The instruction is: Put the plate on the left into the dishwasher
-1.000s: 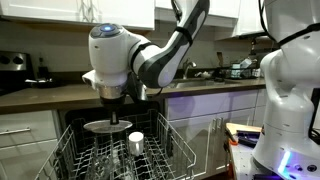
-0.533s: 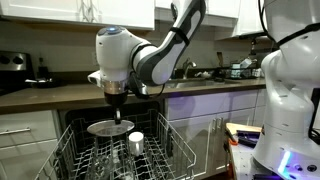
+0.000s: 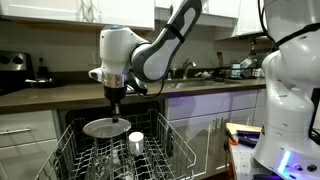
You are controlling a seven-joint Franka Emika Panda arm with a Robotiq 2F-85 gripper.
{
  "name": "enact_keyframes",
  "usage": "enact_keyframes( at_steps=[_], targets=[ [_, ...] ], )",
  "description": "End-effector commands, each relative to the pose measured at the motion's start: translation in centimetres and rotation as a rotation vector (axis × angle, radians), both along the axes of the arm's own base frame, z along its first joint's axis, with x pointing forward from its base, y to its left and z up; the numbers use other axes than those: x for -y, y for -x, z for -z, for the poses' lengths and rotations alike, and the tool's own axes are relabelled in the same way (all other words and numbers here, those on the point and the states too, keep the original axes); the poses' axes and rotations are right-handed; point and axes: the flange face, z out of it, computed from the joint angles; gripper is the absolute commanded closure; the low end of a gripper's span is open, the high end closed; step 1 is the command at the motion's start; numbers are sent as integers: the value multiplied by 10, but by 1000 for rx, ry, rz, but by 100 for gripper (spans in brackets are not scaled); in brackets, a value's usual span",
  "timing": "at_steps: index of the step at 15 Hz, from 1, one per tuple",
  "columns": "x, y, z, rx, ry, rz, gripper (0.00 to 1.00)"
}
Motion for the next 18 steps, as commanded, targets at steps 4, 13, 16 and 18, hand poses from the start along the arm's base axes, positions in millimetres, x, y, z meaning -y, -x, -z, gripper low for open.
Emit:
enact_keyframes(
  at_steps=[4, 13, 16, 18],
  targets=[
    [8, -22, -10, 13, -138, -5, 95],
    [8, -17, 0, -16, -151, 34, 95],
    [13, -18, 2, -26, -160, 41, 96],
    [18, -20, 4, -38, -177, 48, 96]
  ],
)
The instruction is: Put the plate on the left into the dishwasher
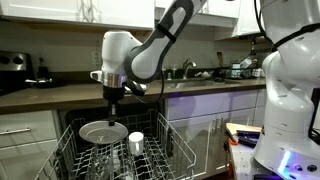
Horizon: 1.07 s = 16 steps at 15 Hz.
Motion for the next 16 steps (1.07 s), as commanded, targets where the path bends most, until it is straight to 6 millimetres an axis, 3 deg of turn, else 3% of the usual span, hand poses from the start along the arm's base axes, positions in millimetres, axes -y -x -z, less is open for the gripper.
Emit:
enact_keyframes(
  at_steps=[1, 16],
  targets=[
    [9, -5, -3, -14, -36, 7, 96],
    [38, -30, -6, -129, -242, -146, 96]
  ],
)
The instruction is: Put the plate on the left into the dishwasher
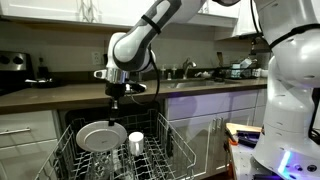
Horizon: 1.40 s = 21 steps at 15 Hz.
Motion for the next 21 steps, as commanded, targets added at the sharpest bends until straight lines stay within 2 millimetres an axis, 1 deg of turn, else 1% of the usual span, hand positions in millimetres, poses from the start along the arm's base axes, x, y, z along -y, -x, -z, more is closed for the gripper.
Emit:
enact_keyframes(
  at_steps=[1, 7, 10, 16, 21],
  targets=[
    [3, -11, -3, -21, -42, -38, 96],
    [12, -21, -4, -49, -59, -32, 96],
    [17, -23, -12, -54, -44, -13, 96],
    [32, -31, -20, -62, -57, 0, 96],
    [39, -39, -18, -86, -103, 17, 96]
  ],
)
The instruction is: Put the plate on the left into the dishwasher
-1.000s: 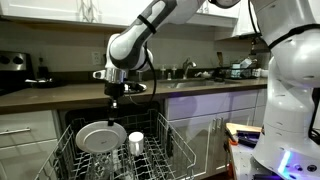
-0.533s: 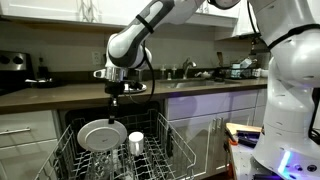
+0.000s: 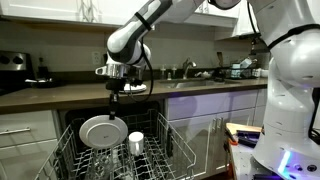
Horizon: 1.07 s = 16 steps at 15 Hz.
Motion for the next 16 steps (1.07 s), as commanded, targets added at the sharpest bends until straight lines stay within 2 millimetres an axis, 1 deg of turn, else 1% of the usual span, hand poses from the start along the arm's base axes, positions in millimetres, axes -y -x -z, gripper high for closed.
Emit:
enact_keyframes(
  at_steps=[1, 3, 4, 7, 16],
  targets=[
    [5, -10, -6, -7, -57, -13, 96],
    [3, -13, -1, -6, -64, -16, 96],
    [1, -5, 3, -7, -28, 5, 95],
    [1, -8, 8, -13, -32, 4, 95],
    [1, -8, 9, -13, -33, 4, 95]
  ],
)
